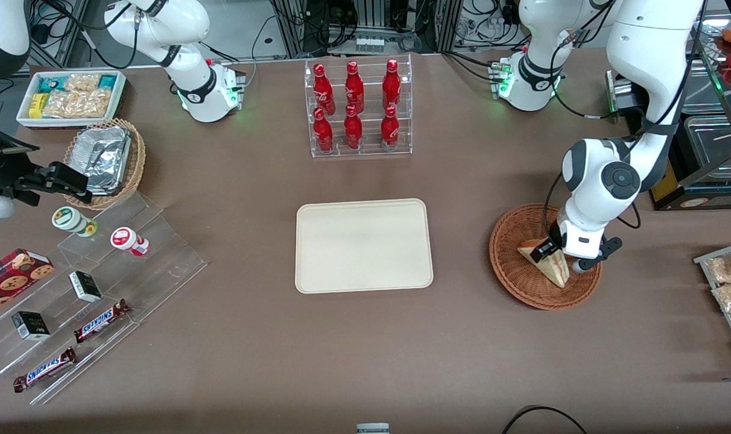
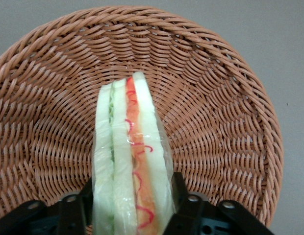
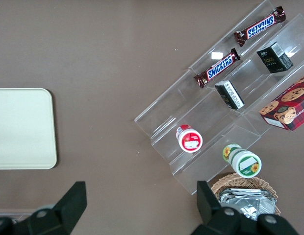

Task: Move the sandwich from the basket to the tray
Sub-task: 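Close the left gripper on the wrapped sandwich wedge and lift it, then carry the sandwich with the left gripper over the cream tray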

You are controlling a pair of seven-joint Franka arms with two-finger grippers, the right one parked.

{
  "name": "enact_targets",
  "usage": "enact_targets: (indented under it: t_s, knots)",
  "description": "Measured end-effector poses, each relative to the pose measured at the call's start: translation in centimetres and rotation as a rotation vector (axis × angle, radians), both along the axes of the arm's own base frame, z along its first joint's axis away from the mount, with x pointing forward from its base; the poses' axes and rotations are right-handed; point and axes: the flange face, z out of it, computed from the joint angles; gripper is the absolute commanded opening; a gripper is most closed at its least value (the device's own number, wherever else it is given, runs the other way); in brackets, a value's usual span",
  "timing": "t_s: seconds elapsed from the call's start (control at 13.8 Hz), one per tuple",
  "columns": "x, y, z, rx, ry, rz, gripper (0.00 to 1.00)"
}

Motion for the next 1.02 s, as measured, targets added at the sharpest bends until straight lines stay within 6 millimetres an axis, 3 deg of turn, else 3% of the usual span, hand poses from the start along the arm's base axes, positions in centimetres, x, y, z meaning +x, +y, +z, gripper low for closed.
enact_targets:
  t_s: [0.22,0.36,0.65,0.8,1.02]
  knots:
    - [0.0,0.1,0.4,0.003,0.014,0.001,0.32]
    - [0.0,0.1,1.9,0.009,0.033,0.001,0.32]
    - [0.9,-0.7,8.4,0.027,0.040,-0.022,0.32]
    - [1.7,-3.3,12.2,0.034,0.055,-0.064,0.32]
    - [2.3,-9.8,17.0,0.039,0.057,-0.168,0.32]
